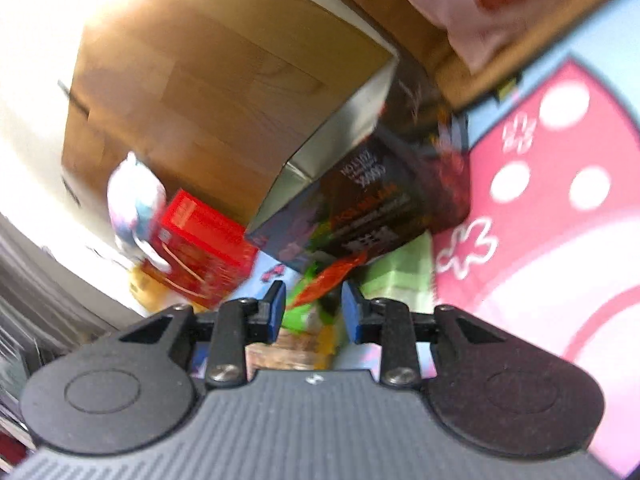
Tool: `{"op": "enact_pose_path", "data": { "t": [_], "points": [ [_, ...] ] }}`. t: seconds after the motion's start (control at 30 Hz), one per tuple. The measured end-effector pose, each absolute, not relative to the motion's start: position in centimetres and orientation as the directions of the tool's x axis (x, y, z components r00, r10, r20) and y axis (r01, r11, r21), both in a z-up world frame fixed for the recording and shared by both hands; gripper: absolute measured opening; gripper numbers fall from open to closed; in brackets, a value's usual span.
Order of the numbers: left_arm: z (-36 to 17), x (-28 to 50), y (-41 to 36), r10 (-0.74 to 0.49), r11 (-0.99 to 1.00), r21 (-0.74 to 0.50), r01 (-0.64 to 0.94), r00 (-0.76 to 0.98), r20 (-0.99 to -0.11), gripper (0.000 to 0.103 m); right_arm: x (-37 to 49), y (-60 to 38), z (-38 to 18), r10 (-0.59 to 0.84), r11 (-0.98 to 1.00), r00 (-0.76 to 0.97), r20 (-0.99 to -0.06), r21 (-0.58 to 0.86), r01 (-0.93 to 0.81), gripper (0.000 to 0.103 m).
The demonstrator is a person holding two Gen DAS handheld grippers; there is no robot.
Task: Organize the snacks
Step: 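Reach the right gripper to the orange spicy snack packet and close on it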
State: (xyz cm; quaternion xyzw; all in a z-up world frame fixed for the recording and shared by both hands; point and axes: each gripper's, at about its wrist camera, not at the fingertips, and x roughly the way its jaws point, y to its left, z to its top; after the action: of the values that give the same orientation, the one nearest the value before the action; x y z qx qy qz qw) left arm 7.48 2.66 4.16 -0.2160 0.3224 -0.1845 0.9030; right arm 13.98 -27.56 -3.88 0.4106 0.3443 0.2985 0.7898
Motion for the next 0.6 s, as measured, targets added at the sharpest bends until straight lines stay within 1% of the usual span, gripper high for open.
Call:
{"op": "enact_pose_path", "data": {
  "t": [0.07,0.17,0.23,0.27,0.33,0.5,0.6],
  "points": [
    [4.2,6.7,3.0,-0.471,0.838,-0.512,0.19,0.727,-0.5,0.038,14.7,-27.2,-4.2,0.747,0.48,0.58,-0.323,0.867,-0.136,0.033],
    [4.1,5.7,3.8,-0.46,0.839,-0.514,0.177,0.734,-0.499,0.039,15.0,-26.8,-5.1,0.767,0.426,0.561,-0.31,0.901,-0.085,0.013],
    [4.0,5.3,4.2,-0.456,0.839,-0.518,0.167,0.735,-0.502,0.039,14.2,-27.1,-5.3,0.771,0.412,0.562,-0.299,0.907,-0.084,0.009],
    [3.9,5.1,4.4,-0.457,0.837,-0.522,0.164,0.734,-0.502,0.039,13.9,-27.1,-5.3,0.775,0.416,0.557,-0.3,0.905,-0.092,0.005],
    [3.8,4.9,4.7,-0.463,0.833,-0.528,0.164,0.73,-0.502,0.039,12.7,-27.5,-5.2,0.783,0.417,0.547,-0.296,0.902,-0.109,0.004],
    [3.6,4.1,3.9,-0.507,0.821,-0.529,0.217,0.702,-0.5,0.039,8.6,-30.0,-5.6,0.777,0.466,0.536,-0.33,0.875,-0.135,0.004],
    [3.0,3.7,2.1,-0.54,0.819,-0.509,0.264,0.653,-0.53,0.039,5.7,-31.2,-5.8,0.757,0.543,0.525,-0.389,0.821,-0.175,0.004]
  ]
}}
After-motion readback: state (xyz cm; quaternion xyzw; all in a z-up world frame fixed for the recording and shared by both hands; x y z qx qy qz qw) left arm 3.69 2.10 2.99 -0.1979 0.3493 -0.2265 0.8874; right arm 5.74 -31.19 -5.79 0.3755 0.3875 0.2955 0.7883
